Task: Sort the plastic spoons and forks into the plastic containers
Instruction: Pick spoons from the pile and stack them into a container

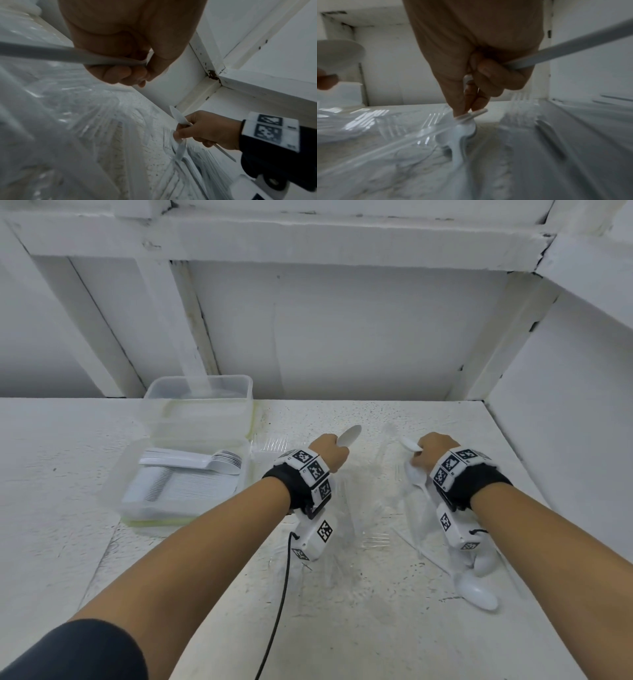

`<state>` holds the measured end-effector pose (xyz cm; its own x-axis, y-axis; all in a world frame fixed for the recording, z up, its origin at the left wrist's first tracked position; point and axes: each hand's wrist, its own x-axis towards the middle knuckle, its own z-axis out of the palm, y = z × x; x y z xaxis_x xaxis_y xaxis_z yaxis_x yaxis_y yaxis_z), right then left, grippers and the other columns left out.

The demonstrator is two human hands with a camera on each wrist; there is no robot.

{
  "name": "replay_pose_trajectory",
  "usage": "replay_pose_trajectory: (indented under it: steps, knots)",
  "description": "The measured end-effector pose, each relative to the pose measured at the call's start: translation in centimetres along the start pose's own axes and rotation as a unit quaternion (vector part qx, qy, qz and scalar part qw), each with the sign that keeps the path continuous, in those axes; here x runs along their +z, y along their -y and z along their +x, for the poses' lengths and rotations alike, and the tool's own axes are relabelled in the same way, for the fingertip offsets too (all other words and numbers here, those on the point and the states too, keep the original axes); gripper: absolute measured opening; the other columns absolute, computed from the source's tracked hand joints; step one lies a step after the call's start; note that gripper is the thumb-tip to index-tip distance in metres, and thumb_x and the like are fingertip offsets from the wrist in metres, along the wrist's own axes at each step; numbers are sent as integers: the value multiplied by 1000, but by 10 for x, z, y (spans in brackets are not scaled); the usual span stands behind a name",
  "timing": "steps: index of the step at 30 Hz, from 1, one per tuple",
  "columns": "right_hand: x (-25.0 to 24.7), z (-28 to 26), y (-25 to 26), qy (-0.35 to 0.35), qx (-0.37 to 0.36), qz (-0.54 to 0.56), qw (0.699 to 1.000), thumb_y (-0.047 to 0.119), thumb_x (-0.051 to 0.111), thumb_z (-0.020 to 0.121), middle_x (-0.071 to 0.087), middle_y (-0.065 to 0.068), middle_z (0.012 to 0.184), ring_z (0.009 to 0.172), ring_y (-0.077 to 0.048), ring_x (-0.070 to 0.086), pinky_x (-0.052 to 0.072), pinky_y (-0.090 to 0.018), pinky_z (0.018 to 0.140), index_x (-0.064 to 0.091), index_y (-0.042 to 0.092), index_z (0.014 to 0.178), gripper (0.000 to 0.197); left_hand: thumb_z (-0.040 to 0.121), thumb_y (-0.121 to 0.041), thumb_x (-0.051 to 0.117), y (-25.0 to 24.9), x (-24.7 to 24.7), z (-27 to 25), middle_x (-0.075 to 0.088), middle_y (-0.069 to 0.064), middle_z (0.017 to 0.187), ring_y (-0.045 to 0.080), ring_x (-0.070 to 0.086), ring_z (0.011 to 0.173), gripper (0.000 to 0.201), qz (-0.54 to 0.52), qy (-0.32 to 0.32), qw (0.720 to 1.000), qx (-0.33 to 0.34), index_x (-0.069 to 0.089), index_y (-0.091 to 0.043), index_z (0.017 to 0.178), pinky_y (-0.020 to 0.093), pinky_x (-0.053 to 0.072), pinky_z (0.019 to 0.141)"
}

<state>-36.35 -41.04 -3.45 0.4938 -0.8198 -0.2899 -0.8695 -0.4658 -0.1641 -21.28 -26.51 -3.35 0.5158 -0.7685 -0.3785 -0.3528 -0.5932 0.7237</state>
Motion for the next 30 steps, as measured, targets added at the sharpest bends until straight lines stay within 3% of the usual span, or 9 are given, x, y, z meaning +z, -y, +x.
replay_pose_trajectory:
  steps: [5,9,15,21,24,26,27,28,30]
  knots:
    - [-3,-1,13,19,-47,18,999,24,53,90,50,-3,67,61,-19,48,34,-24,53,48,12,68,25,93,-10,41,6,-6,-3,44,2,65,14,43,52,17,-10,-6,1000,-2,44,-11,76,21,36,48]
    - [-17,-18,23,-86,-110,84,987,17,39,97,52,-11,83,72,-26,49,35,-31,63,45,5,102,15,93,-12,42,2,-2,-4,45,2,67,14,45,53,8,-12,2,1000,1,47,-5,94,22,36,48]
    - [-24,-36,21,-99,-147,145,973,15,34,99,55,-17,77,66,-31,52,39,-38,59,39,2,109,18,93,-13,42,-14,13,-2,48,3,69,14,45,54,9,-11,17,1000,7,48,-7,96,22,37,49]
    - [-34,-42,7,-181,-49,374,909,5,36,97,50,-8,105,85,-25,56,53,-39,78,43,2,125,28,88,-30,46,-26,34,7,49,3,65,22,50,60,22,41,14,999,1,49,-13,74,30,45,64]
    - [-37,-44,-2,-159,-1,507,847,5,33,99,49,-15,110,75,-23,62,58,-31,60,41,-1,129,31,92,-28,46,-38,40,7,48,3,64,18,45,55,32,97,-1,995,19,42,-14,64,24,38,58]
    - [-37,-48,-7,-124,27,575,808,6,30,99,47,-16,108,66,-22,63,57,-30,51,38,4,128,30,95,-19,44,-49,39,2,58,12,87,21,57,71,16,175,32,984,30,56,-8,91,27,44,69]
    - [-37,-51,-9,-103,40,598,794,6,29,99,47,-15,104,64,-24,63,57,-32,50,37,9,125,27,95,-14,42,-52,39,2,58,17,103,25,59,89,30,226,46,972,43,50,-8,123,31,44,82]
    - [-36,-55,-11,-82,50,616,782,7,29,99,47,-13,99,63,-26,63,57,-34,48,35,13,121,24,95,-11,41,-54,37,0,57,20,108,26,57,99,51,287,64,954,55,30,-13,144,33,41,86]
    - [-35,-60,-16,-56,64,630,772,10,28,100,49,-10,88,60,-27,62,56,-33,43,33,19,118,20,92,-10,44,-52,36,2,52,14,81,18,54,74,67,341,76,933,88,14,-24,150,26,39,65]
